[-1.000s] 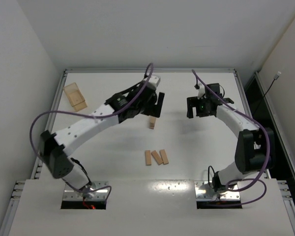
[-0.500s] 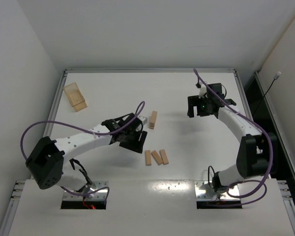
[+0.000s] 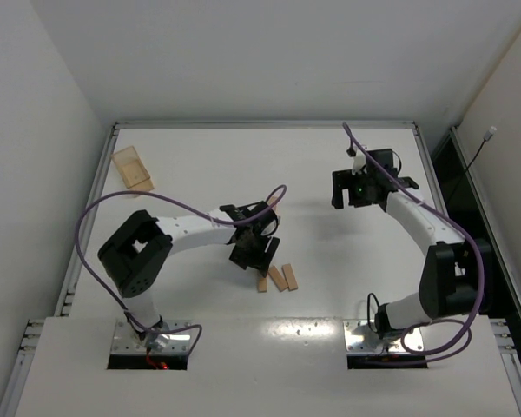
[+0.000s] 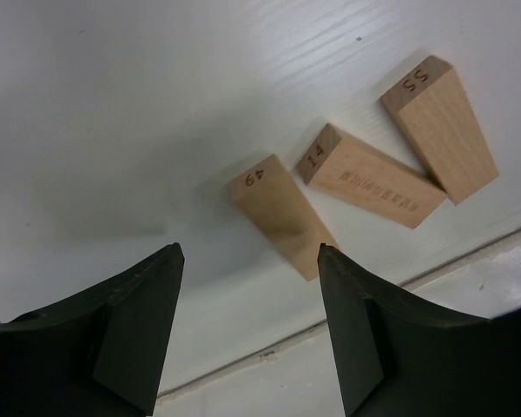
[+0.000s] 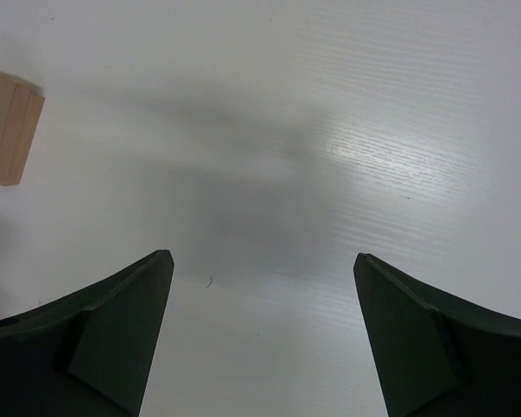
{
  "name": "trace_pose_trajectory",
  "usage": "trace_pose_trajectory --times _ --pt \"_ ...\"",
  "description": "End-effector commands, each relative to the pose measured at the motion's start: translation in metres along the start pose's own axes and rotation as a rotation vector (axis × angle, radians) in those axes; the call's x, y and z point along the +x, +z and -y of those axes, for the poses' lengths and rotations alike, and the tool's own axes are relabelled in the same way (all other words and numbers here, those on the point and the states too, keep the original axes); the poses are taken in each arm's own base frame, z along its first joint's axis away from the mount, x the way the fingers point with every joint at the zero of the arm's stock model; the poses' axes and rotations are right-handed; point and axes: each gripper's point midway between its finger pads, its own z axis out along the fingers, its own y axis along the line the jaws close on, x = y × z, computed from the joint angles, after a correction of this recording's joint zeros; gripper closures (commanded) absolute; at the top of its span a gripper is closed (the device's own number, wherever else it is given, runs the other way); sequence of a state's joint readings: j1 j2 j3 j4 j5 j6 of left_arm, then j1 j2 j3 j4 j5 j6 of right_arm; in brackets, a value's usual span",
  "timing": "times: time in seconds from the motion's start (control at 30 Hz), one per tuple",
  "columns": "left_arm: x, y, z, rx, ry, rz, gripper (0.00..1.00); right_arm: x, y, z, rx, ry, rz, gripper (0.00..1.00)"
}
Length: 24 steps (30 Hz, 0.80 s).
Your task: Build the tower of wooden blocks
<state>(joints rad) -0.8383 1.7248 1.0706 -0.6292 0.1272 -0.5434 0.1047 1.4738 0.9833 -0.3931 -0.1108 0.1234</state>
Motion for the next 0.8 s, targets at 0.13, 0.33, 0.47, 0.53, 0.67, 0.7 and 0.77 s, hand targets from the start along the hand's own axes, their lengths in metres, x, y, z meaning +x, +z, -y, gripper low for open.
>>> trace_pose_trajectory --times 0.13,0.33,0.47,0.53,0.67,0.7,0.77 --pt "-0.013 0.004 0.022 0.014 0.018 0.017 0.4 -0.018 -0.013 0.004 0.012 0.005 0.09 0.17" --pt "-0.007 0.018 0.013 -0.029 0.012 -0.015 0.4 -0.018 -0.014 0.012 0.025 0.019 0.092 0.17" --pt "-0.004 0.031 0.005 -0.062 0.009 -0.035 0.4 -0.016 -0.014 0.015 0.032 0.029 0.083 0.16" --pt "-0.007 0.035 0.001 -0.086 0.01 -0.024 0.4 -0.022 -0.018 0.018 0.039 0.033 0.102 0.16" --pt "-0.009 0.032 -0.009 -0.142 0.001 0.0 0.53 -0.022 -0.019 0.02 0.036 0.048 0.104 0.16" --pt "-0.01 0.032 -0.012 -0.154 0.001 0.006 0.56 -0.022 -0.019 0.023 0.042 0.055 0.105 0.16" --pt "-0.008 0.025 -0.014 -0.157 0.002 0.023 0.61 -0.022 -0.019 0.021 0.031 0.054 0.105 0.16"
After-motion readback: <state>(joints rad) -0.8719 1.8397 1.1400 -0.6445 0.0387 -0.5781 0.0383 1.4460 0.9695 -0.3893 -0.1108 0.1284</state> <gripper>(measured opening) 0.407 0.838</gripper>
